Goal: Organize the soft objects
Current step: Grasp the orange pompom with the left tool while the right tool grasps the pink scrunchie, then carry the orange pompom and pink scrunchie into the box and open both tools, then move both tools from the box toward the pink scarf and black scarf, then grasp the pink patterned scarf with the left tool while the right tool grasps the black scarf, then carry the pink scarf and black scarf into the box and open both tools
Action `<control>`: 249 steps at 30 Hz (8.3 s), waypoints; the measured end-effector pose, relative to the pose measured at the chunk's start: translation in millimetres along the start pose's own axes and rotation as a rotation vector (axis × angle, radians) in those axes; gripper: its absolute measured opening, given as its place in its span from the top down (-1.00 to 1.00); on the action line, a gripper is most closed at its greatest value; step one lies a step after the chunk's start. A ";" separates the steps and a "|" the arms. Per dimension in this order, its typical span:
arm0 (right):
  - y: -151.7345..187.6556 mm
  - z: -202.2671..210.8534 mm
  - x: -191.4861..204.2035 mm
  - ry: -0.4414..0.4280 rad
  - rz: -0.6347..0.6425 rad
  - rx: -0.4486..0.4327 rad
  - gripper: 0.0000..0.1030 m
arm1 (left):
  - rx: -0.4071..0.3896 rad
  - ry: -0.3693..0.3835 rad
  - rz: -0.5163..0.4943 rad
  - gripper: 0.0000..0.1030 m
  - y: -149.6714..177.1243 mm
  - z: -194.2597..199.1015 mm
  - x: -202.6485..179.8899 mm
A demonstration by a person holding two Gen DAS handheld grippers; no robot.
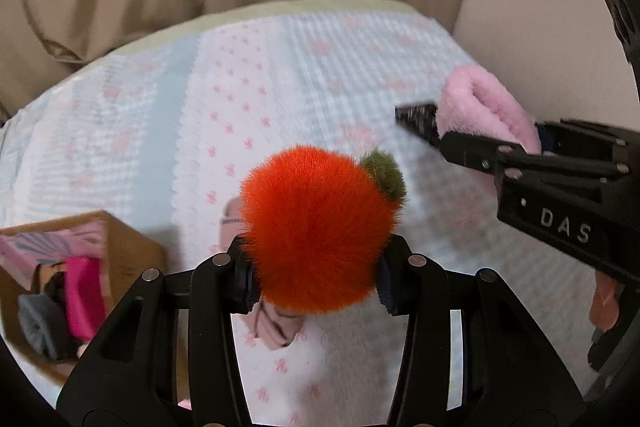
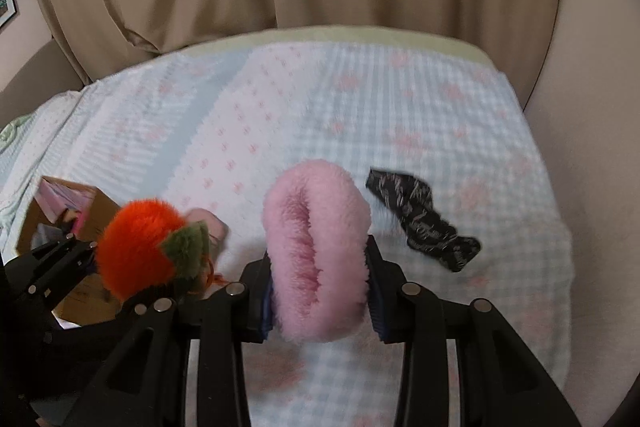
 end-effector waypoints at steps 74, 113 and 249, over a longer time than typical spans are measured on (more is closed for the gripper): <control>-102.5 -79.8 290.1 -0.156 -0.367 0.470 -0.92 | 0.355 -0.092 0.049 -1.00 -45.9 51.5 390.5; -106.8 176.7 297.6 0.090 -0.140 0.058 -0.92 | 0.035 -0.028 0.136 -1.00 -39.8 268.3 338.5; -126.1 95.3 317.5 -0.076 -0.098 0.090 0.26 | 0.125 -0.038 0.231 0.55 -40.4 209.8 391.4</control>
Point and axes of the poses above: each gripper's, at about its wrist camera, not at the fingertips, and z roughly against the way its jaws point, x to its left, y to its underside, the point moved 1 cm from there along -z, roughly the way its jaws point, and after that the axes turned 14 degrees about z, right-handed, at the moved point
